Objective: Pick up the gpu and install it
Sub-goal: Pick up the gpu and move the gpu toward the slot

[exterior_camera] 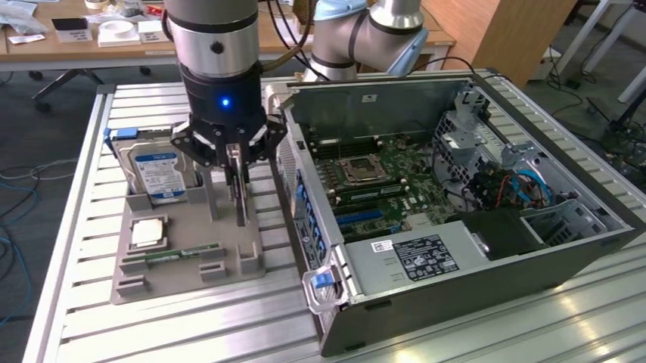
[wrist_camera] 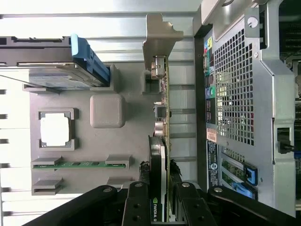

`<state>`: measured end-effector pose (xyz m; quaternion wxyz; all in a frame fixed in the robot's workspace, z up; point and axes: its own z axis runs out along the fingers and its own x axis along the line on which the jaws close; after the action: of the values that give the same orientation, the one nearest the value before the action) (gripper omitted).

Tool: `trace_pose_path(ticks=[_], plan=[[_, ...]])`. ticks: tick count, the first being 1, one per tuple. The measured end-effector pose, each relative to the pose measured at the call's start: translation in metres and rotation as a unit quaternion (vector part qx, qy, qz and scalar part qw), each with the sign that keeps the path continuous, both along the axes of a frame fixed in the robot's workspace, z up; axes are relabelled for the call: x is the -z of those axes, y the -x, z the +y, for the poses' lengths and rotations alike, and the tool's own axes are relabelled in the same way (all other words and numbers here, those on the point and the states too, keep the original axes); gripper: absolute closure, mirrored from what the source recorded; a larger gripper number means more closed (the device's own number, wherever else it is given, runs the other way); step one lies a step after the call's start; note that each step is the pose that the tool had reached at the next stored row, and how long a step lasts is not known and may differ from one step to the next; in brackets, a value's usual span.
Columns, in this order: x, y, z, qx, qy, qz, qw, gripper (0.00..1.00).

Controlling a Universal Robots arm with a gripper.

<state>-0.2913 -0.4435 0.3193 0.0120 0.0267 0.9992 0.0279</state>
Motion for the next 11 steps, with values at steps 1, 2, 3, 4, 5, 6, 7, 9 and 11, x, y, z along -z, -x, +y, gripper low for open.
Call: trace_pose_path(ticks=[1,2,3,4,5,6,7,9,11], plan=[[-0.0019,0.0,0.0,0.0,0.0,0.0,1.0,0.73],[-0.0038,0.0,0.0,0.0,0.0,0.0,1.0,0.73],[-0.0058,0.0,0.0,0.0,0.0,0.0,1.0,0.73],[-0.0075,0.0,0.0,0.0,0.0,0.0,1.0,0.73],[-0.0091,0.0,0.0,0.0,0.0,0.0,1.0,0.73],[-0.0098,0.0,0.0,0.0,0.0,0.0,1.0,0.73],[-0.0098,0.0,0.0,0.0,-0.0001,-0.0001,1.0,0.73],[-0.0098,0.0,0.0,0.0,-0.0001,-0.0001,1.0,0.73],[-0.0099,0.0,0.0,0.0,0.0,0.0,1.0,0.73]])
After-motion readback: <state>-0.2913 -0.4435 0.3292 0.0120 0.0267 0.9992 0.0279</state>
